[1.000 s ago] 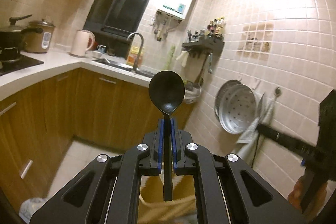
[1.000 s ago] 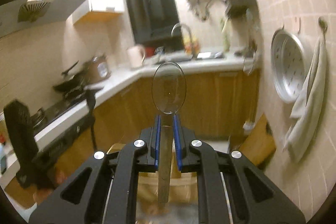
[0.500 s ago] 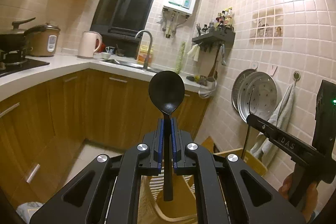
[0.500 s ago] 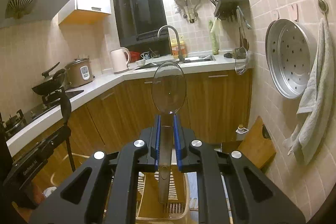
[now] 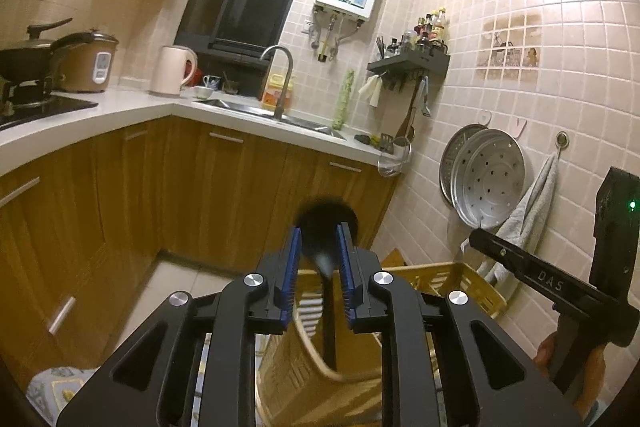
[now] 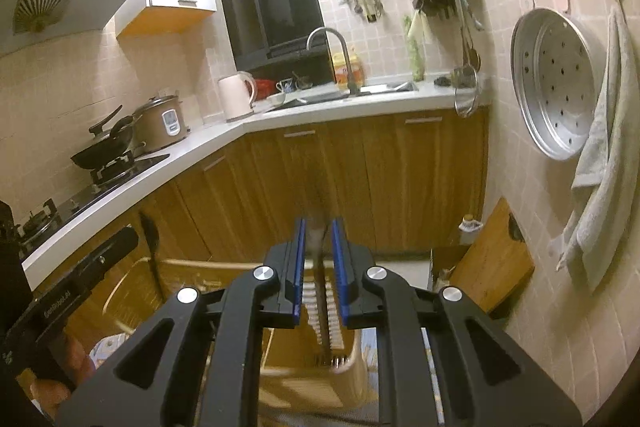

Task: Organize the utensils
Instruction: 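Lift the black spoon and clear spoon and carry both over the tan caddy, then open both tools to drop the spoons into the caddy, then grasp a clear spoon with the left tool while the right tool grasps another clear spoon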

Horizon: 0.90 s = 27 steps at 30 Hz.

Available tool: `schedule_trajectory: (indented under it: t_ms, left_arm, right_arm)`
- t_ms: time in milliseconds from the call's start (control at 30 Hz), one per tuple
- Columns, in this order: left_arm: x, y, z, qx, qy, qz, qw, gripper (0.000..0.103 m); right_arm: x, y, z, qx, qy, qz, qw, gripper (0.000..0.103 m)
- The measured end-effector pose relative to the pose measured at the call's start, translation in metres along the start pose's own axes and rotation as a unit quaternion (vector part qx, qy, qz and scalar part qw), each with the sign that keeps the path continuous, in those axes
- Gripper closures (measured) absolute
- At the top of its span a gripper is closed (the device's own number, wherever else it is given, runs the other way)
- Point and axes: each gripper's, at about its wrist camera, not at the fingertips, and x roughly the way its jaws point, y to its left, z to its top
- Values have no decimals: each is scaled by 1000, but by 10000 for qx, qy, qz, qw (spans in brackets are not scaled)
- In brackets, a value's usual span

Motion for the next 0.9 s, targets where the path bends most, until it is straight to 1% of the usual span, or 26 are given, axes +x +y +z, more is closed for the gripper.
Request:
schedule_trajectory:
  t_ms: [133, 200, 300, 400, 500, 567, 600, 667, 700, 733, 800, 833, 867, 900]
  left_arm:
    - [-9, 2, -1, -31, 64, -40, 10000, 86]
    - [-13, 2, -1, -39, 112, -73, 9999, 85]
    - [-22, 3, 0, -58, 196, -151, 9997, 85]
    - [-32, 3, 3, -79, 295, -218, 9993, 82]
    - [-48, 4, 9, -97, 422, -344, 9985, 81]
    - [-55, 3, 11, -41, 561, -330, 9979, 78]
    - [-58, 3, 13, 12, 666, -280, 9974, 78]
    - [-62, 1, 12, 123, 1009, -220, 9946, 78]
    - [-64, 1, 10, 161, 1188, -220, 9925, 78]
    - [-66, -1, 5, 214, 1461, -242, 9887, 78]
    - [-68, -2, -4, 293, 1831, -282, 9823, 78]
    - [-68, -3, -14, 351, 2143, -322, 9756, 78]
    - [-68, -3, -20, 378, 2322, -341, 9713, 78]
    - [-68, -4, -31, 400, 2605, -404, 9638, 78]
  right_arm:
    - [-12, 0, -6, -37, 57, -8, 10000, 85]
    - [-19, -1, -8, 9, 78, 24, 10000, 75]
    - [-31, -3, -11, 63, 89, 8, 9999, 67]
    - [-45, -4, -11, 108, 104, 7, 9999, 67]
    - [-62, -3, -7, 136, 81, -88, 9998, 67]
    - [-73, -1, -4, 117, 123, -141, 9998, 67]
    - [-77, 0, -3, 106, 157, -157, 9997, 67]
    - [-83, 3, -3, 84, 328, -208, 9992, 67]
    - [-86, 4, -5, 72, 499, -248, 9984, 67]
    - [-88, 6, -8, 74, 677, -242, 9974, 67]
    - [-88, 9, -16, 100, 1081, -189, 9939, 67]
    - [-88, 11, -22, 120, 1294, -153, 9914, 67]
    - [-88, 11, -27, 137, 1453, -122, 9892, 67]
    - [-87, 13, -36, 173, 1699, -72, 9853, 67]
